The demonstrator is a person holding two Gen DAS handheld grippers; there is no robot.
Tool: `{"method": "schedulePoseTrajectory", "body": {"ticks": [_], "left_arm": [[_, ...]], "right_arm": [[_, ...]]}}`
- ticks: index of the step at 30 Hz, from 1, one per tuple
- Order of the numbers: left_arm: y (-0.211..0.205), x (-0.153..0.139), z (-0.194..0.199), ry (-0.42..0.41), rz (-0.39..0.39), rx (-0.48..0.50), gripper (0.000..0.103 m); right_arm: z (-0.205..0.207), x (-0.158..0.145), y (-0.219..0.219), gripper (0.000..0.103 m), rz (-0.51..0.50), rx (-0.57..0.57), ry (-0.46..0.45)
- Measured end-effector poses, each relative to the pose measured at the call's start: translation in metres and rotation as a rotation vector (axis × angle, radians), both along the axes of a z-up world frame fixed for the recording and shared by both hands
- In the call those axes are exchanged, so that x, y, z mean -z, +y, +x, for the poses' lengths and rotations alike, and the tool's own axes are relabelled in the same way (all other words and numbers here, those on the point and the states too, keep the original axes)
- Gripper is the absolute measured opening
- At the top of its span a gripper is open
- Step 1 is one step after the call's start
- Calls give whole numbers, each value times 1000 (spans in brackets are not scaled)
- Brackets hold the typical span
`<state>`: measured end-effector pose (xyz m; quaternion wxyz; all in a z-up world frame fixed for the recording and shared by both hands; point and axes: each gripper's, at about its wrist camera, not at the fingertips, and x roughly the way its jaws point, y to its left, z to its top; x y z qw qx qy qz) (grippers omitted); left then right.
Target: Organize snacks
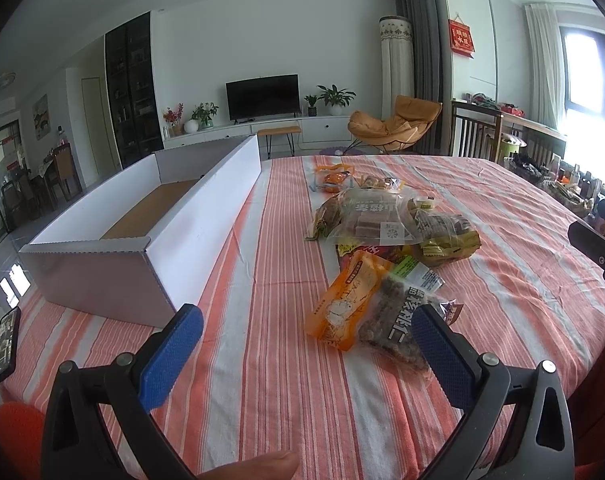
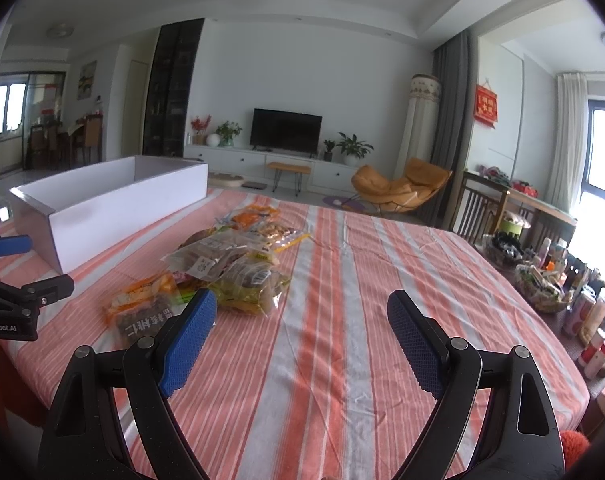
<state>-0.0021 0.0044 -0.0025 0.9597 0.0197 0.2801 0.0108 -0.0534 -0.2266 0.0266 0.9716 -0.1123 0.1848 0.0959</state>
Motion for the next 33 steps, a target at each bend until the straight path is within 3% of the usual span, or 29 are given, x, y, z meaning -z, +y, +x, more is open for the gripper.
{"method": "schedulePoseTrajectory", "body": {"ticks": [33], "left_arm": [[-2,3,0,16,6,4,103]], "right_arm": [[4,10,1,90,0,-7,22]]}}
